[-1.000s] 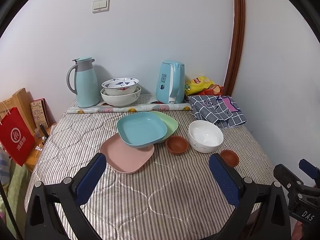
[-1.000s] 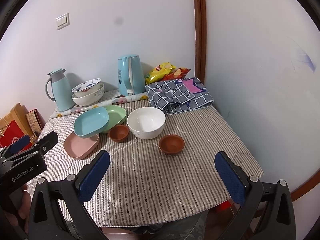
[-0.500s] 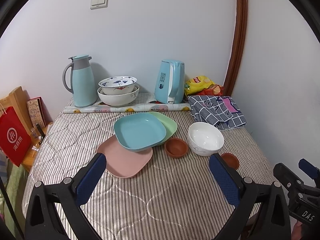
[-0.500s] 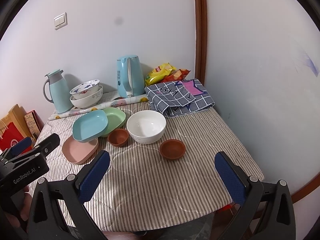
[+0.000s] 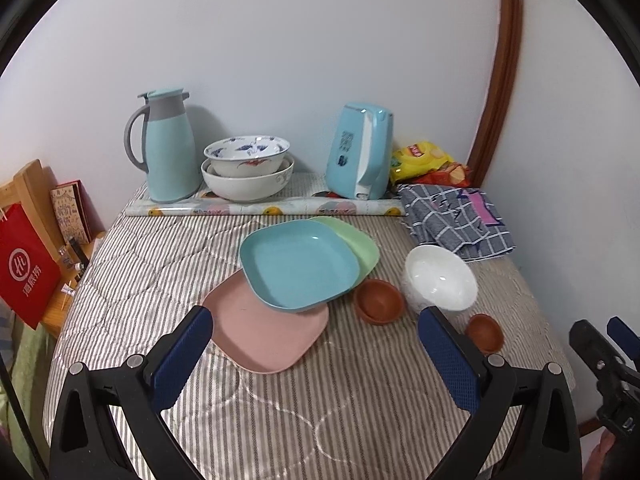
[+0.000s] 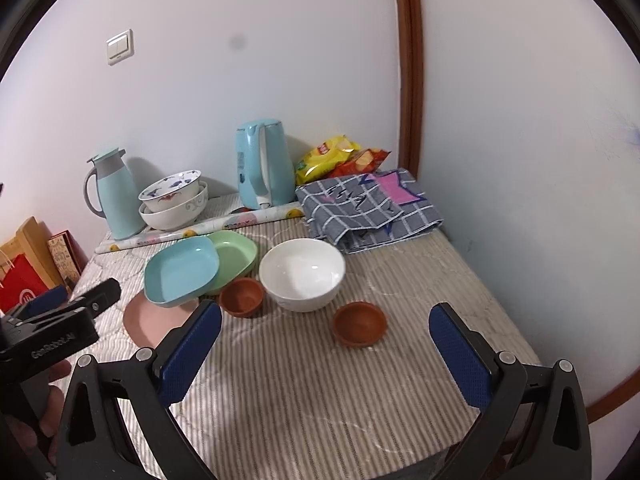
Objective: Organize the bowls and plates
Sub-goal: 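Reach the left gripper to the blue plate rim and close it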
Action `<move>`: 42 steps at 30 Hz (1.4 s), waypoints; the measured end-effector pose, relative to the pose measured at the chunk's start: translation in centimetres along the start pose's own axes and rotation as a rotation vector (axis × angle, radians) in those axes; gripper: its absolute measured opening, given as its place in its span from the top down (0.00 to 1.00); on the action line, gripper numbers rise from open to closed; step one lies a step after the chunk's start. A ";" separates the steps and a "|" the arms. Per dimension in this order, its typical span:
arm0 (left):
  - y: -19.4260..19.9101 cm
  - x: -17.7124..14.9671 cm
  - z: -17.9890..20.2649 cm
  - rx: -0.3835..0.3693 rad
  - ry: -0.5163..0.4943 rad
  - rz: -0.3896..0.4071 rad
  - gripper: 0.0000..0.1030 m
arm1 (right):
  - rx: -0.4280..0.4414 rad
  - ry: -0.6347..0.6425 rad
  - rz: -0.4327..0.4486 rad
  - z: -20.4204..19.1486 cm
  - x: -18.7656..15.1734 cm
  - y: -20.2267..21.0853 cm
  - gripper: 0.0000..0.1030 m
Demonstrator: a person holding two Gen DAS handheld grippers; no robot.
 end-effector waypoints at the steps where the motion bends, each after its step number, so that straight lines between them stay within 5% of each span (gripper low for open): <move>1: -0.6 0.1 -0.3 0.002 0.003 -0.010 0.00 | 0.007 -0.001 -0.006 -0.3 0.1 -0.4 0.00; 11: -5.8 2.1 -3.6 0.031 0.007 -0.050 0.00 | 0.057 0.024 -0.074 -4.6 1.1 -6.1 0.04; 14: -7.5 2.8 -4.9 0.031 0.031 -0.060 0.09 | 0.079 0.033 -0.105 -6.4 1.2 -8.3 0.10; 20: -10.9 4.4 -6.7 0.037 0.029 -0.073 0.09 | 0.113 0.049 -0.170 -9.2 1.0 -12.2 0.22; 30: -16.8 5.6 -8.0 0.027 0.006 -0.140 0.32 | 0.163 0.011 -0.258 -11.7 0.7 -17.7 0.44; 42: -22.1 6.2 -7.3 -0.016 -0.038 -0.193 0.41 | 0.182 0.021 -0.310 -14.0 0.1 -21.3 0.44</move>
Point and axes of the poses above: each gripper's, at about its wrist camera, not at the fingertips, and y roughly against the way its jaws point, z to its right, x to its top, the point moved 9 cm from there along -y, roughly the way its jaws point, and after that the axes turned 2 degrees about -z, right-handed, at the moved point
